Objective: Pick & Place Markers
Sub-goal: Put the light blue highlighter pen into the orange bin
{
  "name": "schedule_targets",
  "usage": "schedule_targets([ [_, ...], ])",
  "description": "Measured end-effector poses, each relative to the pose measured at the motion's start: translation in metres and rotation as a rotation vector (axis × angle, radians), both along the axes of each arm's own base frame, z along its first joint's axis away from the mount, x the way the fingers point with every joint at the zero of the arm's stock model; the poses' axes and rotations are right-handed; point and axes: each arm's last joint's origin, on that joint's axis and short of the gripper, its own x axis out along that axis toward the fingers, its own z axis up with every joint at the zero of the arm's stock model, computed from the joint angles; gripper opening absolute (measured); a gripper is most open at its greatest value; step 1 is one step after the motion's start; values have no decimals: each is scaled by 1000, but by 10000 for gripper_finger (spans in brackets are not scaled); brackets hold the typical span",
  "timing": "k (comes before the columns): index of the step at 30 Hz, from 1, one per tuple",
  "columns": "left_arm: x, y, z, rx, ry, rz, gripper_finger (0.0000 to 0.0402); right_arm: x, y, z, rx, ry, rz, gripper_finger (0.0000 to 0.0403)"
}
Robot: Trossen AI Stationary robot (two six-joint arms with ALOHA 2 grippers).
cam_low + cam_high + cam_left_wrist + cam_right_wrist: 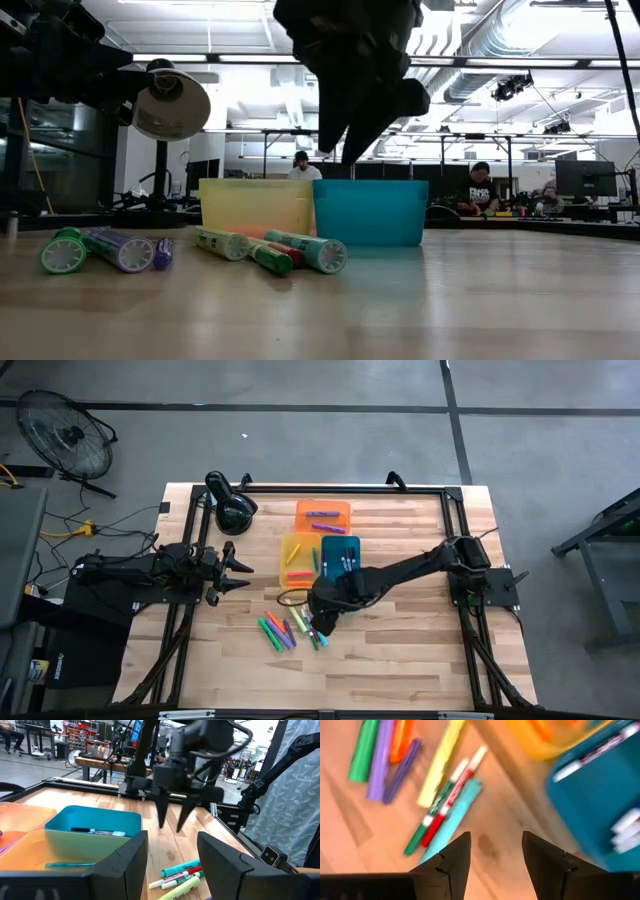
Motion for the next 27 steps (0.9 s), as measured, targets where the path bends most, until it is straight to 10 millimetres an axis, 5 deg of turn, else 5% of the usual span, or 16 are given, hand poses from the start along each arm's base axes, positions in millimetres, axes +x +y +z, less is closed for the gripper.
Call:
schedule_targets([
  [12,0,0,0,0,0,0,170,17,29,-37,136,-3,77,165],
  [27,0,0,0,0,0,0,170,46,36,-54,35,152,49,165],
])
